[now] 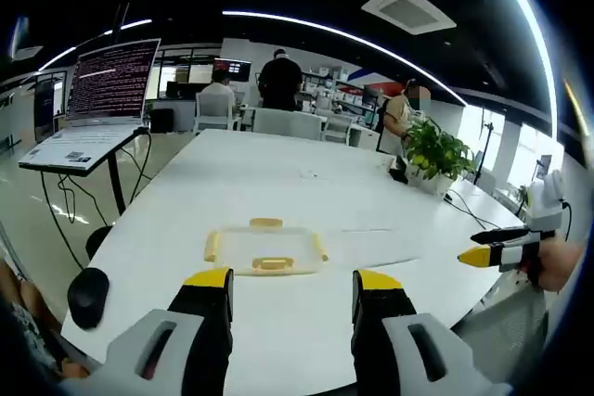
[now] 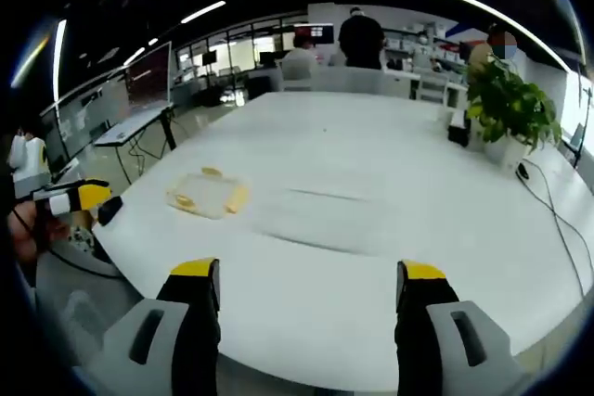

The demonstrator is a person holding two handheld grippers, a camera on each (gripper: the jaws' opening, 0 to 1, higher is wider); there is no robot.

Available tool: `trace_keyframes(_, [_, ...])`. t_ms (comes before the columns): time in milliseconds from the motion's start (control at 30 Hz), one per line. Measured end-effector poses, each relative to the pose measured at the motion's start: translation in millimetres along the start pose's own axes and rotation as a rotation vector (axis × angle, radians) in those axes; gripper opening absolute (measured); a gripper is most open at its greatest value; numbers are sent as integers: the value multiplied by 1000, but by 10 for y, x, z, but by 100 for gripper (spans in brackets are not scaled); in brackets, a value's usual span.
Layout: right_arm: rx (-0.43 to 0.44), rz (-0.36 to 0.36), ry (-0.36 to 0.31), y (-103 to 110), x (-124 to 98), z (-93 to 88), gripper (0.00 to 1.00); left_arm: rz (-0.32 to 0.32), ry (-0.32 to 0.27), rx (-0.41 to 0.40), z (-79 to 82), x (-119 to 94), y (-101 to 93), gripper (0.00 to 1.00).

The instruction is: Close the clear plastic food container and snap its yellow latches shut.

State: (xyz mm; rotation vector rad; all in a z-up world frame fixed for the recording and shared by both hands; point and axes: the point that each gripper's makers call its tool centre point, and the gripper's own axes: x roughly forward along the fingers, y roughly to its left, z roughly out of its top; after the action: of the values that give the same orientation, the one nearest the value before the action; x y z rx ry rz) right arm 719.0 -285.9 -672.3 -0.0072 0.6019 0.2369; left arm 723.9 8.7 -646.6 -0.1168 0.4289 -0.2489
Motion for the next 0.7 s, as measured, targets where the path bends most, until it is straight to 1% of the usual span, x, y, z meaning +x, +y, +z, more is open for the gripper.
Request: trace_keyframes(700, [-11,7,1,17,10,6,74,-2,1,3,4,7,1,46])
